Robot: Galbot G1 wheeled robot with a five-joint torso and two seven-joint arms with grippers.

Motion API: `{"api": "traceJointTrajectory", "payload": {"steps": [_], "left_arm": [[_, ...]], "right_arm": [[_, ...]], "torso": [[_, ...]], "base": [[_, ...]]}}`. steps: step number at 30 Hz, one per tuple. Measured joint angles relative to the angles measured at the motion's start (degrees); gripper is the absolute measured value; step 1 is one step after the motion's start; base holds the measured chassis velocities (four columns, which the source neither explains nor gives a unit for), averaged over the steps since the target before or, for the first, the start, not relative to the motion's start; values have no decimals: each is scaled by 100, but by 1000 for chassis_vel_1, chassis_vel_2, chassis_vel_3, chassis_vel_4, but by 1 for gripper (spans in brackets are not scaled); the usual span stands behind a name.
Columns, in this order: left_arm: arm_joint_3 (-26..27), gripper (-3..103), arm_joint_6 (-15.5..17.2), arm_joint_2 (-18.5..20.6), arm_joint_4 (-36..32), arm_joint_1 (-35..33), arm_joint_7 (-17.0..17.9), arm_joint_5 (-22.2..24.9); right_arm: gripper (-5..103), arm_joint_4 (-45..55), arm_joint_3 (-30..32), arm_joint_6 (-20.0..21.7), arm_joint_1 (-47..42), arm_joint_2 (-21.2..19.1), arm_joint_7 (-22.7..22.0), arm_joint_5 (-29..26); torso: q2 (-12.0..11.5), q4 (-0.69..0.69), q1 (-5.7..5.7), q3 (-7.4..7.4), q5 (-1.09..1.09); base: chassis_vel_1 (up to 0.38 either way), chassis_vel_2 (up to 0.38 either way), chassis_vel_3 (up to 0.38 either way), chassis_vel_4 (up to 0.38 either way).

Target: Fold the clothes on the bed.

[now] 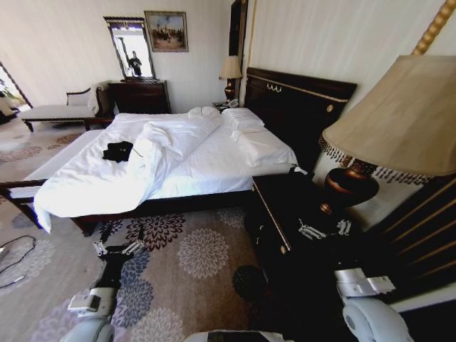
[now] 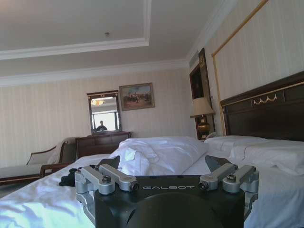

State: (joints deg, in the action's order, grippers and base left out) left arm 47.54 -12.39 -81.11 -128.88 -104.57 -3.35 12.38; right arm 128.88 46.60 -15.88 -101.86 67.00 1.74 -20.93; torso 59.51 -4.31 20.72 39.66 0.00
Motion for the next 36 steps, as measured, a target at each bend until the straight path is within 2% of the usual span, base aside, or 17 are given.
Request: {"api": "traceJointTrajectory", "payload": {"steps": [9, 24, 36], "left_arm": [[-10, 100, -81, -12, 69, 22, -52, 15], [-23, 100, -168, -44, 120, 66, -142, 38], [-18, 100, -210, -54, 126, 66, -168, 30]], "right_arm": [[100, -26, -12, -92, 19, 40, 83, 18], [100, -53, -23, -74, 34, 36, 158, 26], [100, -76, -37, -79, 54, 35, 164, 26]], "torso": [[-227, 0, -102, -126, 0], [-232, -1, -107, -134, 0], [-218, 0, -92, -121, 0]], "base": [[0, 0, 0, 0], [-5, 7, 9, -7], [-127, 135, 128, -132]]}}
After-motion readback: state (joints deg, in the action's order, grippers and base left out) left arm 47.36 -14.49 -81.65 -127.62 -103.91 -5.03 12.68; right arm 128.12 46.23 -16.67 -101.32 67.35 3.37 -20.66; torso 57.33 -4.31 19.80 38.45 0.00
